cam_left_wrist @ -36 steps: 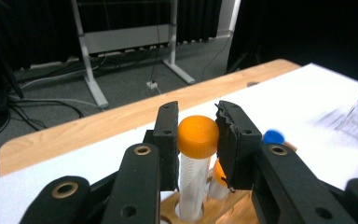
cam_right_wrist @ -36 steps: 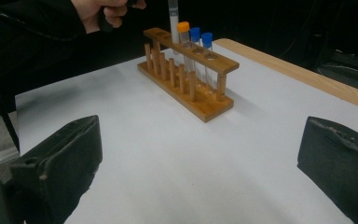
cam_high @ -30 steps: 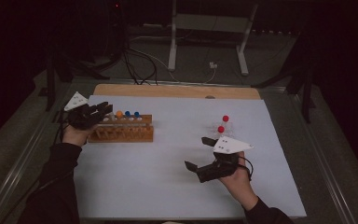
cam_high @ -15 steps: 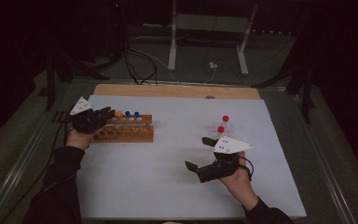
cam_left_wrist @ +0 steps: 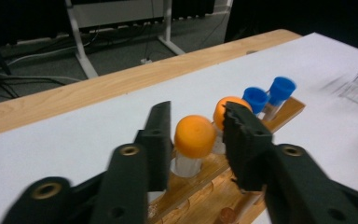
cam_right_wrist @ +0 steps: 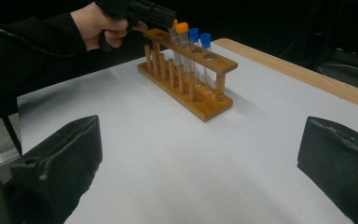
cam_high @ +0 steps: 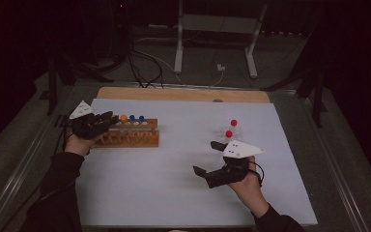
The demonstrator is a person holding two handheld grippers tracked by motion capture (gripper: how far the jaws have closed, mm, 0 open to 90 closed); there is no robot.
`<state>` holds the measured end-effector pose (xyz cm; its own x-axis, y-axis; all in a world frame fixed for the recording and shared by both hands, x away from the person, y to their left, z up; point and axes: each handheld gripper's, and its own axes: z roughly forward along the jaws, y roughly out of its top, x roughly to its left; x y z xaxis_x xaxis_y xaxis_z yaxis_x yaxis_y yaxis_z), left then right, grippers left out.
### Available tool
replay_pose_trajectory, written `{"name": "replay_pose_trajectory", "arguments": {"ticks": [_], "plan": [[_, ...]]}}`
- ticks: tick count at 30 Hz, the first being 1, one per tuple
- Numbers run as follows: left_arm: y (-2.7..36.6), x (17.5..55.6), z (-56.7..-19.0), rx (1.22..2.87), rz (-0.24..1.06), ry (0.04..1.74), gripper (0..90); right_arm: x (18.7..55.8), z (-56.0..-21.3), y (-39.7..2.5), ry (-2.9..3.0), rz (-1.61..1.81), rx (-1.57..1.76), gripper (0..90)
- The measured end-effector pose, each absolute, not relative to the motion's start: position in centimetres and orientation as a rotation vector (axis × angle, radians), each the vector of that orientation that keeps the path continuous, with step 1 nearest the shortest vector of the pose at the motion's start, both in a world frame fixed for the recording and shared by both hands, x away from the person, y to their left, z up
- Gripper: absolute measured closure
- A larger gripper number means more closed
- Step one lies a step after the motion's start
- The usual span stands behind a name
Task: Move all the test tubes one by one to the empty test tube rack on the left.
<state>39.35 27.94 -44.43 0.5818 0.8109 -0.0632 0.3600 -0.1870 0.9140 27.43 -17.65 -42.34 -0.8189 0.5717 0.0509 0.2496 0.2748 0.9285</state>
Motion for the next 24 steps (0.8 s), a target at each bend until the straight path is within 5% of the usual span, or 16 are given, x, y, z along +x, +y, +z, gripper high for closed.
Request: {"name": "replay_pose_trajectory", "arguments": {"ticks": [13,24], "plan": [[27.4,35.2,-41.9,1.737,0.455,0.844,18.1,28.5,-40.5,-20.9,2.148,1.540,0.802,0.0],[23.8,32.4,-41.9,1.740,0.339,0.699,2.8,30.7,-41.2,-24.4,2.061,1.407,0.966,0.0]]}}
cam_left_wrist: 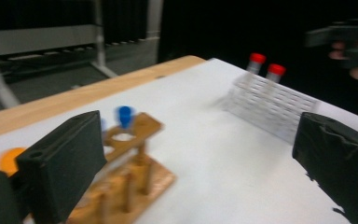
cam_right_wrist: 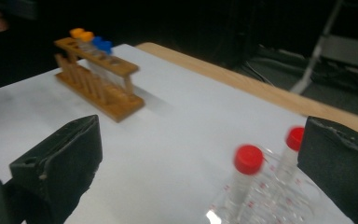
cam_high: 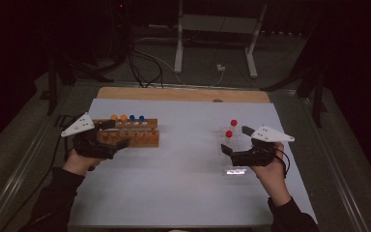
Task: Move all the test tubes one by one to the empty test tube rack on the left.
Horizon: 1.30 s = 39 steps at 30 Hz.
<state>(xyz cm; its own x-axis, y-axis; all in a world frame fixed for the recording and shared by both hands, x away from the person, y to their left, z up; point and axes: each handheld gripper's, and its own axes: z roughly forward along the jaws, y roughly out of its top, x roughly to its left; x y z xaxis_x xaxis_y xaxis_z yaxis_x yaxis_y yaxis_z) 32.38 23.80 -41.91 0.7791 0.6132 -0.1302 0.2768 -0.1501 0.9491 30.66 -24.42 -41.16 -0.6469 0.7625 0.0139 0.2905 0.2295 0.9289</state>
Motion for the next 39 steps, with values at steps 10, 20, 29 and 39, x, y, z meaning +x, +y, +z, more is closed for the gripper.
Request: {"name": "replay_pose_trajectory", "arguments": {"ticks": [10,20,29,39], "plan": [[21.8,31.0,-42.8,1.781,0.294,0.619,2.1,32.5,-44.2,-25.6,2.109,1.311,1.094,13.2],[21.3,30.8,-43.3,1.805,0.270,0.614,2.2,33.7,-46.5,-25.2,2.151,1.232,1.126,42.4],[21.1,30.9,-43.6,1.820,0.262,0.611,2.2,34.8,-46.9,-24.8,2.167,1.219,1.137,61.7],[21.1,30.9,-43.7,1.825,0.260,0.613,2.2,35.0,-46.8,-24.5,2.169,1.175,1.114,74.5]]}}
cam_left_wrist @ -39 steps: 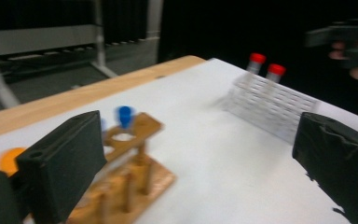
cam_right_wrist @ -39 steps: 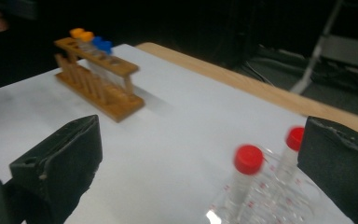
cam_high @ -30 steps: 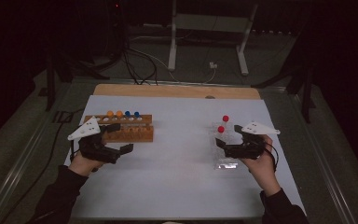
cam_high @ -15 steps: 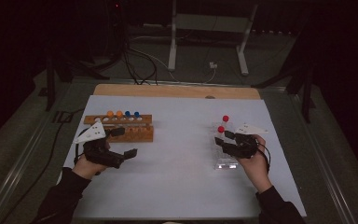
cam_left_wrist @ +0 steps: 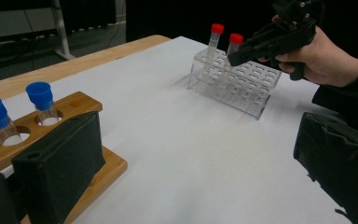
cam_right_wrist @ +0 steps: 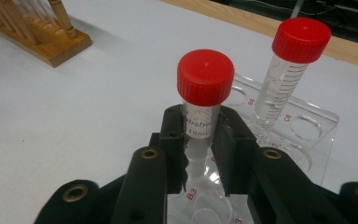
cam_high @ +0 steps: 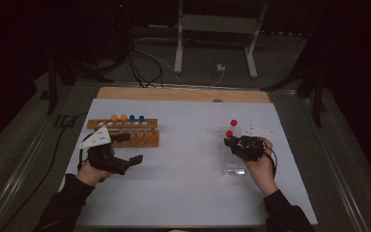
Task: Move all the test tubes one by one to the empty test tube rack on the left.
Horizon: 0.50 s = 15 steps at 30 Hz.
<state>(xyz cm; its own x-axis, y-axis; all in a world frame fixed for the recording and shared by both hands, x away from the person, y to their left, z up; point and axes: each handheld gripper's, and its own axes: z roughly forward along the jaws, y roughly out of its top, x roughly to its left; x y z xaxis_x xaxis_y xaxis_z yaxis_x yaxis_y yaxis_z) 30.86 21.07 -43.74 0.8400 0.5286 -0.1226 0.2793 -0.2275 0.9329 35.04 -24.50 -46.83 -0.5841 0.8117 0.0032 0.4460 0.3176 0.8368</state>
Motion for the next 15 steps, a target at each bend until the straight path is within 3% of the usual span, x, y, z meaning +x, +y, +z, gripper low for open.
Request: {"name": "replay_pose_trajectory", "arguments": {"ticks": [15], "plan": [[21.0,30.8,-43.5,1.827,0.250,0.605,2.3,33.2,-43.4,-24.8,2.062,1.211,1.022,74.9]]}}
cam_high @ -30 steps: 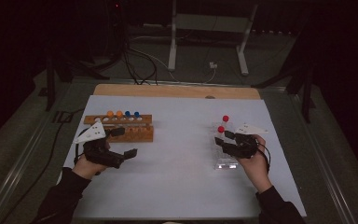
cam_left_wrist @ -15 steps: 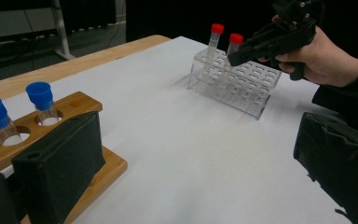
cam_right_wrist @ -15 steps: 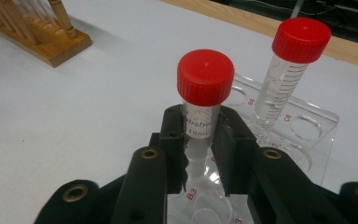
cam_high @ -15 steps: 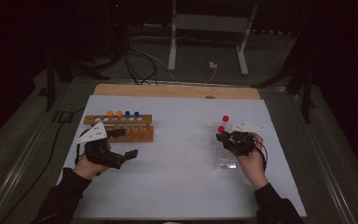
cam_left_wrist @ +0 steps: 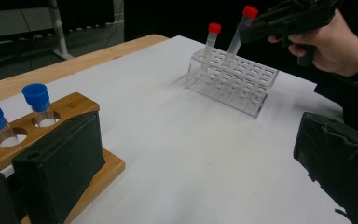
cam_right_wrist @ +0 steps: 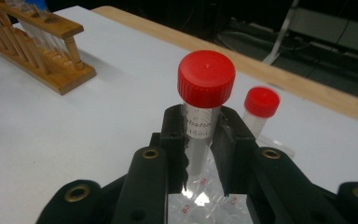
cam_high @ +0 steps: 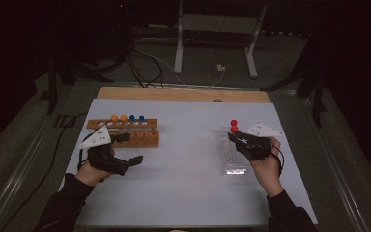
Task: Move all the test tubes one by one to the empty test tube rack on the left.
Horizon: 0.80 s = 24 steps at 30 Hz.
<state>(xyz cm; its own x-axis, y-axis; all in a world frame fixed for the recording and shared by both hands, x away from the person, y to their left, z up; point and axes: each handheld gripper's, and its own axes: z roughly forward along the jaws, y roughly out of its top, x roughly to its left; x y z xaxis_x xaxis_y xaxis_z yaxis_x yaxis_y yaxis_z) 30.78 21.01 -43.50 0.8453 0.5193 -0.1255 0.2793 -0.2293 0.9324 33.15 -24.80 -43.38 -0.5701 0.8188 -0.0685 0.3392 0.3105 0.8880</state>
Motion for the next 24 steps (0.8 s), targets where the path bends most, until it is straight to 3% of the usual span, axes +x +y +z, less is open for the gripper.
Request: {"name": "replay_pose_trajectory", "arguments": {"ticks": [13,24], "plan": [[20.4,30.5,-43.1,1.831,0.237,0.591,2.3,31.0,-40.3,-24.6,2.011,1.299,0.942,74.9],[19.1,30.1,-42.9,1.837,0.197,0.573,2.4,30.1,-41.3,-21.2,2.150,1.347,0.861,74.9]]}}
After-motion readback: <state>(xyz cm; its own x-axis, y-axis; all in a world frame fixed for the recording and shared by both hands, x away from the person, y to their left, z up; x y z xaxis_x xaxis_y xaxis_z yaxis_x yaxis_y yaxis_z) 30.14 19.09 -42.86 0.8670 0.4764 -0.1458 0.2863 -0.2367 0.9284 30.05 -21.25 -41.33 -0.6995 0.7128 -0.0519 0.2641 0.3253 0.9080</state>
